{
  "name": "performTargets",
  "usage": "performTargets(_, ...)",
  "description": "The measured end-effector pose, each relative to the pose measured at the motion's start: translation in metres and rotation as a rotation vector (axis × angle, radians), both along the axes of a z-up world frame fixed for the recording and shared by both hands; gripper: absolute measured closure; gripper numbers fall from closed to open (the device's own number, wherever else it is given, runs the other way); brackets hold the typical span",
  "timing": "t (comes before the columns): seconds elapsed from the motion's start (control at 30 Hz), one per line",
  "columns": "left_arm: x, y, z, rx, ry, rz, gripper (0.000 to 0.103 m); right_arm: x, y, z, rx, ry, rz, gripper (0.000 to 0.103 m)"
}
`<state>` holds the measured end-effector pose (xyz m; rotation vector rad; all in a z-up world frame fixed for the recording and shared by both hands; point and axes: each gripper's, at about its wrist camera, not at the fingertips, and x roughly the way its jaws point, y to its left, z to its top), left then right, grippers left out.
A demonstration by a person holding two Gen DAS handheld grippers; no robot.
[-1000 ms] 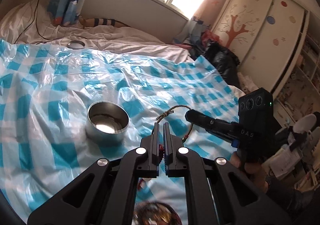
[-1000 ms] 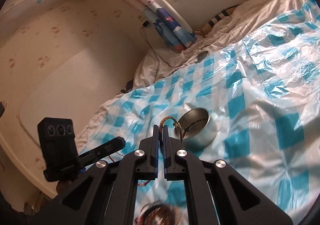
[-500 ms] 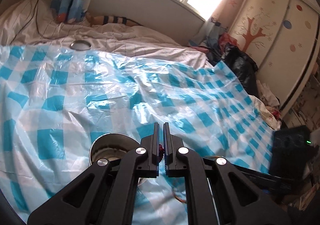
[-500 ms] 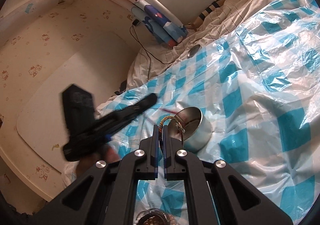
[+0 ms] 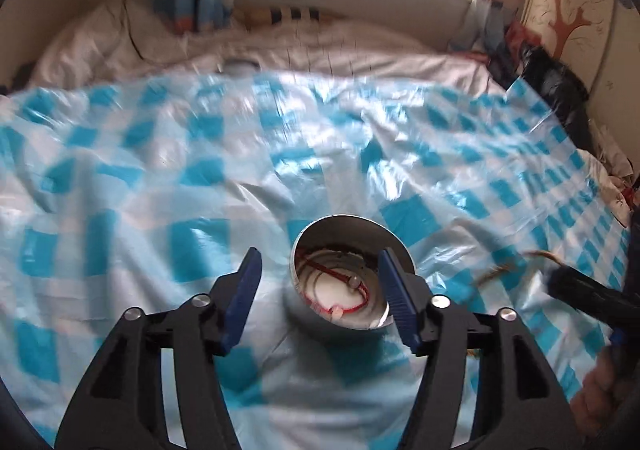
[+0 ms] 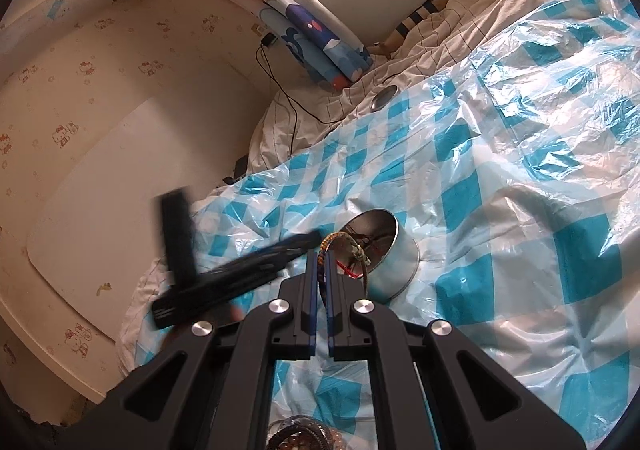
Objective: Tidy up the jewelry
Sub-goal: 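Lower the bracelet over the tin and open the right tool to drop it in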
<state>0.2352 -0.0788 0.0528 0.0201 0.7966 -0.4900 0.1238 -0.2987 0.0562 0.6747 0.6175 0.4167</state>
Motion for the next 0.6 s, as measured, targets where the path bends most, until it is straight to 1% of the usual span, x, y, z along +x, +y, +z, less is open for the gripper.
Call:
performTargets(0.07,-0.019,0.013,0.006,0.002,-0.031,0.016,0.041,0.001,0.002,-0.001,-0.009,0.001,0.000,0.099)
performTargets(0.17,-0.049,0.029,0.001,0.051,-0.072,0.074,0.035,0.001,0.005,-0.002,-0.023,0.005,0.004,0.099)
performTargets(0.23,-0.059,0.037,-0.008,0.059,-0.045,0.107,0.033,0.001,0.008,-0.003,-0.039,0.006,0.009,0.099)
performTargets(0.33,-0.066,0.043,-0.018,0.054,0.003,0.141,0.032,0.001,0.013,-0.005,-0.068,0.009,0.014,0.099)
performTargets(0.37,-0.067,0.043,-0.019,0.061,0.002,0.153,0.031,0.001,0.015,-0.005,-0.077,0.009,0.016,0.099)
performTargets(0.4,-0.068,0.042,-0.020,0.066,-0.007,0.158,0.030,0.000,0.017,-0.005,-0.086,0.008,0.018,0.099)
performTargets(0.47,-0.071,0.039,-0.018,0.101,-0.048,0.173,0.025,0.000,0.018,-0.005,-0.101,0.006,0.022,0.099)
performTargets(0.53,-0.073,0.035,-0.018,0.141,-0.082,0.177,0.024,0.000,0.021,-0.005,-0.119,0.006,0.023,0.099)
performTargets(0.6,-0.074,0.033,-0.018,0.159,-0.093,0.176,0.024,0.001,0.022,-0.006,-0.122,0.010,0.025,0.099)
